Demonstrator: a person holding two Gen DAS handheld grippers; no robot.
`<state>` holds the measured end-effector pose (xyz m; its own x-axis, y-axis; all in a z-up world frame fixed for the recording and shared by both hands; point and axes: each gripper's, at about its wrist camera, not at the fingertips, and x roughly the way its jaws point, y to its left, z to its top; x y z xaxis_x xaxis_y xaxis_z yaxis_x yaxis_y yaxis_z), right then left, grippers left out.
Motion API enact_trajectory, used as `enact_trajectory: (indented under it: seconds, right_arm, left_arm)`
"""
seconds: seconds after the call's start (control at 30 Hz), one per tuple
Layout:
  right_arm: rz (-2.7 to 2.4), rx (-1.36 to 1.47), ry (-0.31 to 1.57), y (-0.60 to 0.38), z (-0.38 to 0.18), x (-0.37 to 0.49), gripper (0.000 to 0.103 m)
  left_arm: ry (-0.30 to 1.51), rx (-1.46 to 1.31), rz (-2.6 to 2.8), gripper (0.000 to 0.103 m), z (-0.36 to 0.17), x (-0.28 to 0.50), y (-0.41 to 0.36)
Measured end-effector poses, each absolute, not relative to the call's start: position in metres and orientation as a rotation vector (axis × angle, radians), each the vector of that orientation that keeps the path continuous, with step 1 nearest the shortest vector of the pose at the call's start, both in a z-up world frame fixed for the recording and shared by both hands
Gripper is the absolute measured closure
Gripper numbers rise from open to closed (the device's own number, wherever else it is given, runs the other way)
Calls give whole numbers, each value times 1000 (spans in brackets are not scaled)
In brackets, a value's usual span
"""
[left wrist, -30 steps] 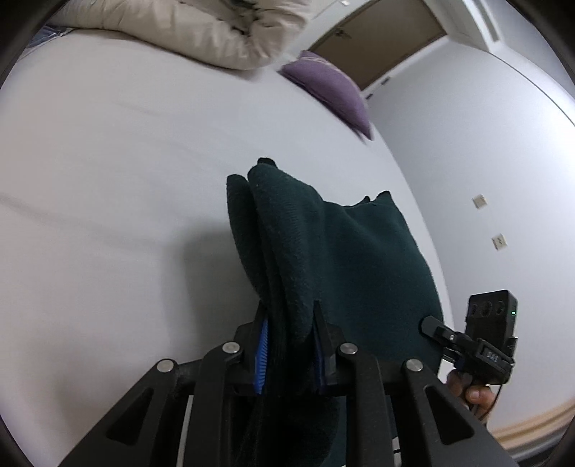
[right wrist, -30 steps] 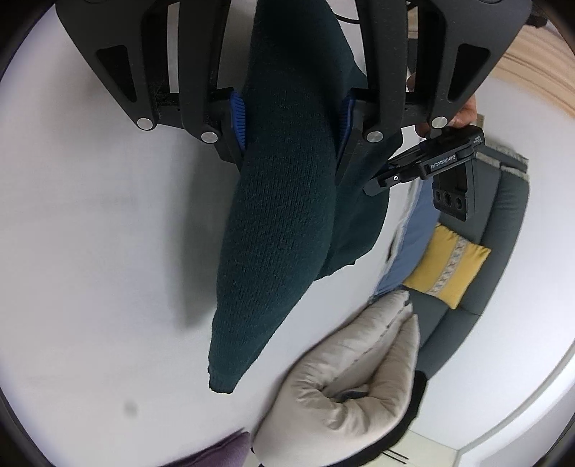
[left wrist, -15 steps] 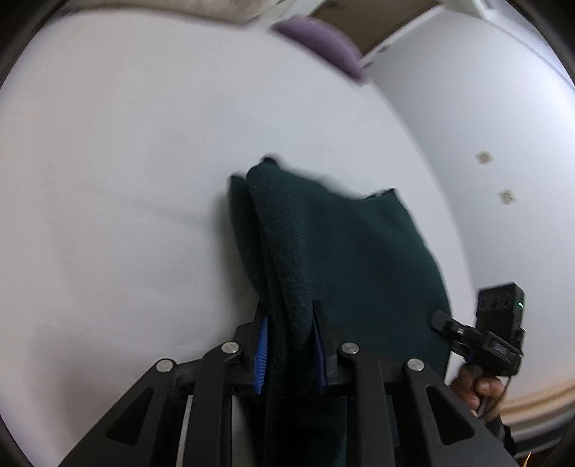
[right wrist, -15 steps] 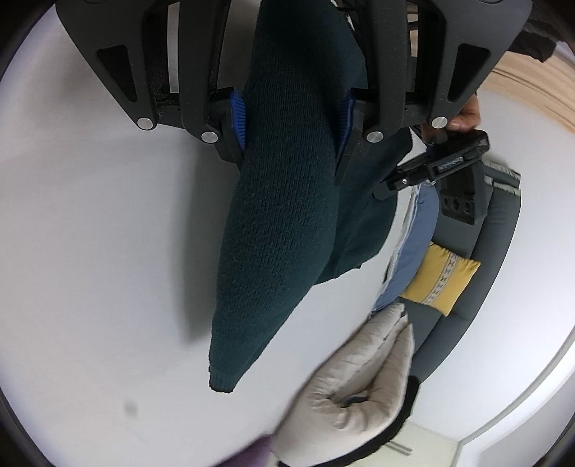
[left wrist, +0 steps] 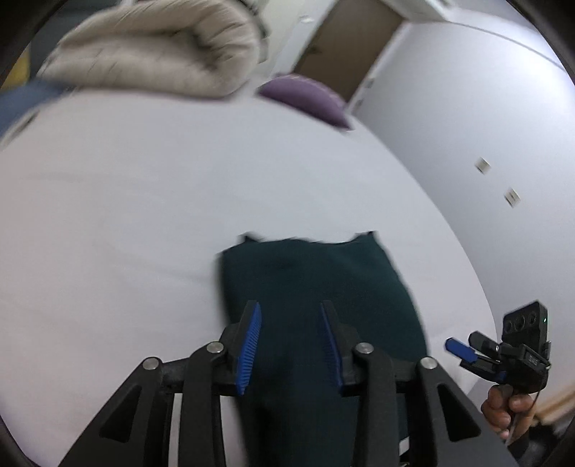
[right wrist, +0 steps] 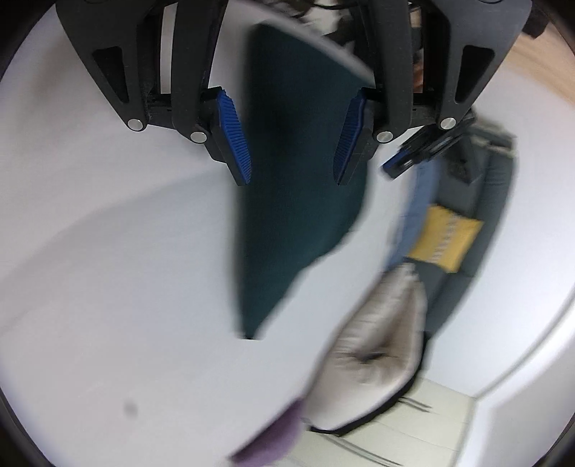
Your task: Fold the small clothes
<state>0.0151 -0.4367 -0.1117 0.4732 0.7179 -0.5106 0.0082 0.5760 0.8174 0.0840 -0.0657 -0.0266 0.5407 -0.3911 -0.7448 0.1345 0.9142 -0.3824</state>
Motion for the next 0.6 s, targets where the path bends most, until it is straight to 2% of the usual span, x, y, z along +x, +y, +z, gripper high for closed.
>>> enact_trajectory:
  seconds: [0.03,0.13,0.2,0.23,0.3,0.4,0.5,0.6]
  right_arm:
    - [552,872,983,-431,-105,11,56]
    - [701,854,1005,-395,-101,3,56]
    - [717,792,1093,-370,-117,3,56]
    - [687,766,1156,-364,-131,3,59]
    - [682,795,1175,-369,-146,-2,65]
    - [706,868,1156,-393,-153,-14,66]
    - [689,822,1159,-407,-140,-24,64]
    - [668,803,1091,-417,-112,-8,54]
  left_arm:
    - [954,-267,-346,59,-28,84,-80]
    - [1036,-227,-334,60,-58,94,-97]
    - [1109,-266,-309,70,-86,96,-88]
    - [1108,-289,-309,81,-94,94,-82]
    - [1096,-331,-332,83,-99,90,-70]
    - [1095,-343,-352,84,-100,91,-65]
    - [1078,-311,-346,84,-104,90,-68]
    - [1075,-332,-344,84,-107,91,-68]
